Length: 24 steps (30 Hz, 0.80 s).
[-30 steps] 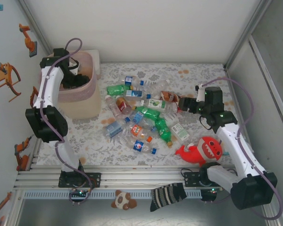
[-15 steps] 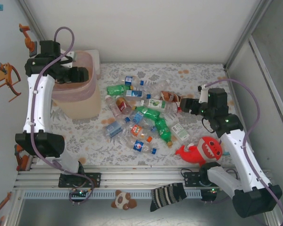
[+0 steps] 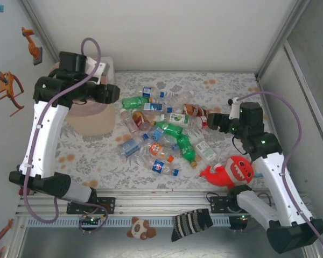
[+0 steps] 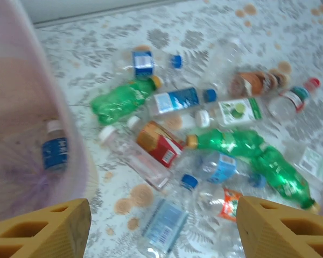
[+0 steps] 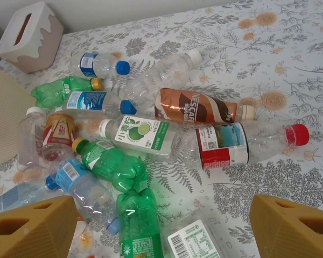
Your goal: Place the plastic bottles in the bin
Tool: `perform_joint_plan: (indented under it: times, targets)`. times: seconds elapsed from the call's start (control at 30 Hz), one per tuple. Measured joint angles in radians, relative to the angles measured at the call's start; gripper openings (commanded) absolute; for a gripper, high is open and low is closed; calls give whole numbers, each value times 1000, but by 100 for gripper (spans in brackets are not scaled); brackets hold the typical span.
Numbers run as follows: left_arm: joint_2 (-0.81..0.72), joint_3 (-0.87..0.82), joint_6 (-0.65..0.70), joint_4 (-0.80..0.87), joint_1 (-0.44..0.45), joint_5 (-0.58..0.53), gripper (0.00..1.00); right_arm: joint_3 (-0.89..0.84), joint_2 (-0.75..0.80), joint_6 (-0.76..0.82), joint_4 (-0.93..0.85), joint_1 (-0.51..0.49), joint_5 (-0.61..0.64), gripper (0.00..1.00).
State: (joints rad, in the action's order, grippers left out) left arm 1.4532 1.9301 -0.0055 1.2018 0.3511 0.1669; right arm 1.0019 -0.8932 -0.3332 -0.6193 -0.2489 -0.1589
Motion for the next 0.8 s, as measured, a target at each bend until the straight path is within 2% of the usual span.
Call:
perform_joint_plan:
  times: [0.17, 0.37, 0.57, 0.8]
  targets:
    - [-23, -127, 2, -5, 121, -53, 70, 0, 7, -11, -13, -3, 7, 83]
    - [-23, -348, 2, -39, 211, -85, 70, 0, 9, -12, -26, -4, 8, 83]
    - [-23, -528, 33, -109, 261, -93, 71, -2, 9, -12, -27, -5, 7, 83]
    - [14, -650, 122, -200, 270, -100, 72, -18, 7, -12, -27, -9, 8, 83]
